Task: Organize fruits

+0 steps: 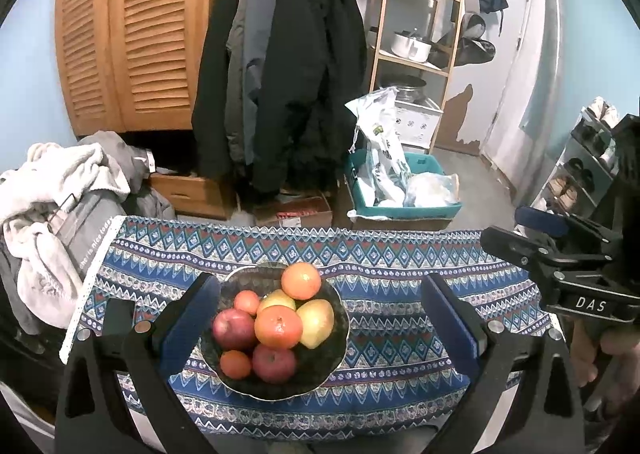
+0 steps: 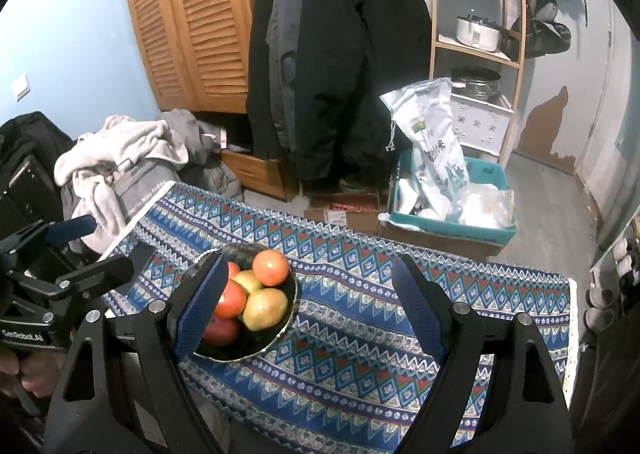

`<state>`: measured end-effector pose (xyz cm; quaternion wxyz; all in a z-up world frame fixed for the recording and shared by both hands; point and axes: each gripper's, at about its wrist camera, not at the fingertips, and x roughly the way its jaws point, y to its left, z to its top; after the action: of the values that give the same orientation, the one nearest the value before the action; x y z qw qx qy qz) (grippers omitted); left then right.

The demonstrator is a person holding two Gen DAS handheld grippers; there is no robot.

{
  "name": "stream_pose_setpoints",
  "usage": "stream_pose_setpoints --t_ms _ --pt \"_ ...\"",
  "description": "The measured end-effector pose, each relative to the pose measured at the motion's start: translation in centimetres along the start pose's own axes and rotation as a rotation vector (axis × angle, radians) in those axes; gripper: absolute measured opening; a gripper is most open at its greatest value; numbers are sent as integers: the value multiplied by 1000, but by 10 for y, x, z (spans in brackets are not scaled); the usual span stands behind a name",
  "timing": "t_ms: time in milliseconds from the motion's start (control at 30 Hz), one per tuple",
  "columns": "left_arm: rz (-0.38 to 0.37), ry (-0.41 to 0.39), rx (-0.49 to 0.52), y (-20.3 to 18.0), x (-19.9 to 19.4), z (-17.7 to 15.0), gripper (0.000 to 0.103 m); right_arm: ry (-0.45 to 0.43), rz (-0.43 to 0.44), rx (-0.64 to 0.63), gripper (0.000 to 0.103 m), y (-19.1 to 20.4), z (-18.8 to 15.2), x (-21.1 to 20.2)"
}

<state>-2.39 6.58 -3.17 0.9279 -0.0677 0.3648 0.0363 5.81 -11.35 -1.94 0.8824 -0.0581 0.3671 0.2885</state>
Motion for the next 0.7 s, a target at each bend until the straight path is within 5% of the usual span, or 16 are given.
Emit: stream_pose_setpoints --t_ms 700 --pt "48 -37 18 -6 -22 10 102 -20 0 3 83 -3 3 -8"
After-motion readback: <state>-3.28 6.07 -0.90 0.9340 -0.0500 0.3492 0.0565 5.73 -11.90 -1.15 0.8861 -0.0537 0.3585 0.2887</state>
